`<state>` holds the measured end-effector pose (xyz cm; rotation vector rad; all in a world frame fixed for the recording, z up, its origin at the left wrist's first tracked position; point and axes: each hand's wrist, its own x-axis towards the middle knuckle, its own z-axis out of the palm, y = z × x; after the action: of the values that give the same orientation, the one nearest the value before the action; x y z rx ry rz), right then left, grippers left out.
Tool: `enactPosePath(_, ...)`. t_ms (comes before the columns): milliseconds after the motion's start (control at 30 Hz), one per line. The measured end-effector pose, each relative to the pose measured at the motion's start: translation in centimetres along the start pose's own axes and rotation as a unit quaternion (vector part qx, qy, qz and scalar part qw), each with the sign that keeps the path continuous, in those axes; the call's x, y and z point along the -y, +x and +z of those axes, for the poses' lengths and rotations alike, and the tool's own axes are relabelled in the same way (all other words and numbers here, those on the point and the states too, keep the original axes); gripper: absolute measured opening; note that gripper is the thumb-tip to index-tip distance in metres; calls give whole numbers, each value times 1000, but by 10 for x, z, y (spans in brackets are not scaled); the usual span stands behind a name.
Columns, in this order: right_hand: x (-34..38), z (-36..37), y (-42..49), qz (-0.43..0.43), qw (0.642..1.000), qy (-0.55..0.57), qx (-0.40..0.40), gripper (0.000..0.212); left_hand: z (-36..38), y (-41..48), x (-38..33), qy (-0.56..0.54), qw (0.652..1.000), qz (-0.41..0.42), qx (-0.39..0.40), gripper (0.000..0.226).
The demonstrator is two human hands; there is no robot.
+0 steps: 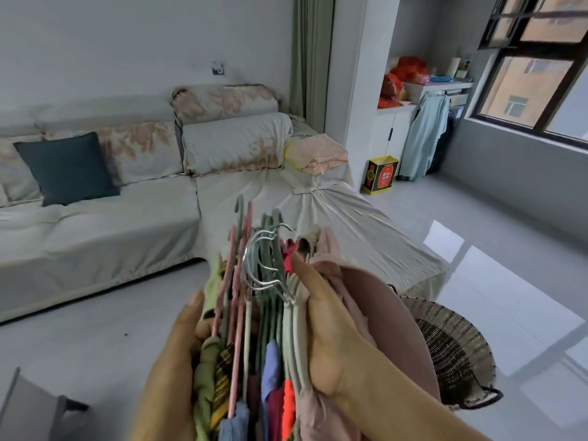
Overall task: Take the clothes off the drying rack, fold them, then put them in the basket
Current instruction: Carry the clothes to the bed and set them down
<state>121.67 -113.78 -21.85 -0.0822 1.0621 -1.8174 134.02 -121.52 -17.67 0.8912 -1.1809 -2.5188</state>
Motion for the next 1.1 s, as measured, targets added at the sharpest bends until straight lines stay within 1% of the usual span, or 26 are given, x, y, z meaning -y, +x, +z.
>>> enactPosePath(33, -1, 21, 6, 2, 1000, -6, 17, 78, -8, 8, -15, -4, 1000, 18, -4, 66)
enactPosePath(67, 2, 37, 26, 4, 999, -22, 36, 75, -16, 16, -31, -14, 999, 40, 5, 66)
enactPosePath(100, 14, 49, 45, 15, 999, -43, 29, 70, -19, 26, -43, -3, 998, 55, -6, 67)
enactPosePath(133, 17, 60, 60, 24, 997, -50, 51, 63, -33, 41, -59, 4, 997, 83, -9, 67)
enactPosePath(167, 23, 70, 81, 33, 997, -54, 48, 53, -46, 61, -72, 0, 994, 111, -18, 65)
enactPosePath(200, 29, 78, 105, 32, 996, -59, 53, 42, -56, 80, -85, 8, 990, 137, -36, 61)
enactPosePath(233, 36, 88, 123, 27, 995, -72, 64, 37, -66, 102, -99, 7, 986, 157, -62, 55)
enactPosePath(267, 43, 93, 149, 43, 994, -62, 76, 36, -71, 124, -115, -4, 979, 177, -100, 48)
enactPosePath(300, 52, 101, 174, 56, 994, -44, 82, 36, -77, 145, -130, -8, 976, 192, -107, 45)
enactPosePath(367, 69, 117, 226, 72, 993, -37, 81, 37, -79, 179, -157, -10, 980, 181, -82, 51)
enactPosePath(433, 88, 134, 272, 76, 992, -39, 90, 42, -69, 208, -186, -12, 982, 174, -74, 59)
enactPosePath(500, 106, 153, 317, 74, 993, -30, 90, 45, -77, 241, -217, -10, 980, 188, -60, 60)
enactPosePath(567, 123, 171, 363, 55, 995, -23, 79, 43, -93, 284, -245, 13, 979, 187, -82, 54)
enactPosePath(667, 149, 199, 429, 48, 995, -25, 85, 52, -116, 344, -301, 19, 972, 213, -100, 62)
enactPosePath(700, 159, 208, 452, 37, 995, -25, 84, 51, -121, 366, -322, 28, 972, 211, -101, 67)
enactPosePath(733, 170, 216, 478, 14, 996, -26, 79, 50, -125, 388, -342, 31, 972, 213, -98, 67)
enactPosePath(833, 199, 240, 547, -56, 997, -25, 48, 56, -133, 457, -397, 12, 970, 234, -60, 52)
enactPosePath(867, 208, 245, 574, -72, 996, -12, 51, 53, -133, 479, -415, 30, 971, 232, -54, 52)
enactPosePath(933, 228, 257, 621, -107, 994, 14, 28, 37, -137, 526, -448, 65, 969, 231, -64, 55)
enactPosePath(1000, 253, 269, 662, -136, 990, 26, 6, 44, -135, 568, -482, 56, 968, 232, -73, 54)
enactPosePath(1067, 276, 276, 704, -149, 988, 32, -25, 38, -125, 605, -508, 41, 972, 223, -67, 57)
enactPosePath(1100, 287, 280, 724, -158, 987, 29, -27, 48, -122, 626, -520, 58, 969, 233, -54, 56)
